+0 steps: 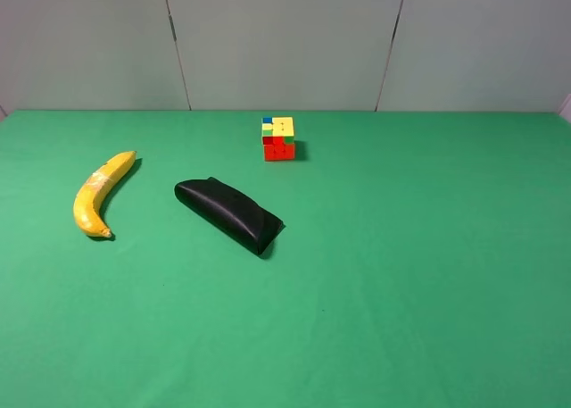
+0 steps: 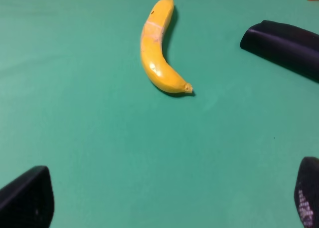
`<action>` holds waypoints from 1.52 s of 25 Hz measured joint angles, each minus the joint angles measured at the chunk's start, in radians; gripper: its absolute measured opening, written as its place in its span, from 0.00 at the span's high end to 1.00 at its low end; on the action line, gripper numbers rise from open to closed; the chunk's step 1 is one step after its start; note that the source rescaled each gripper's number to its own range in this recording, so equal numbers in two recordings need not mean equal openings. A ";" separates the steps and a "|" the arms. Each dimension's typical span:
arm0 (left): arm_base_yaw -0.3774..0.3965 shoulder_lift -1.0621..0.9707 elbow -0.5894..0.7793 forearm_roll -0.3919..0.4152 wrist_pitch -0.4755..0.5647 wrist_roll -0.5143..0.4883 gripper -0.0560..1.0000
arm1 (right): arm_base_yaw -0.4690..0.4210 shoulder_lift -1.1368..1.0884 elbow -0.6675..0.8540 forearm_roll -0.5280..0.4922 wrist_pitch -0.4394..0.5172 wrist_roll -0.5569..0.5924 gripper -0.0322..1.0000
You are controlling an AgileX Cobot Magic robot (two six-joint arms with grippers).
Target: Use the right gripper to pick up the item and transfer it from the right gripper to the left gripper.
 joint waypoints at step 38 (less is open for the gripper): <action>-0.084 0.000 0.000 0.000 0.000 0.003 0.07 | 0.000 0.000 0.000 0.000 0.000 0.000 0.00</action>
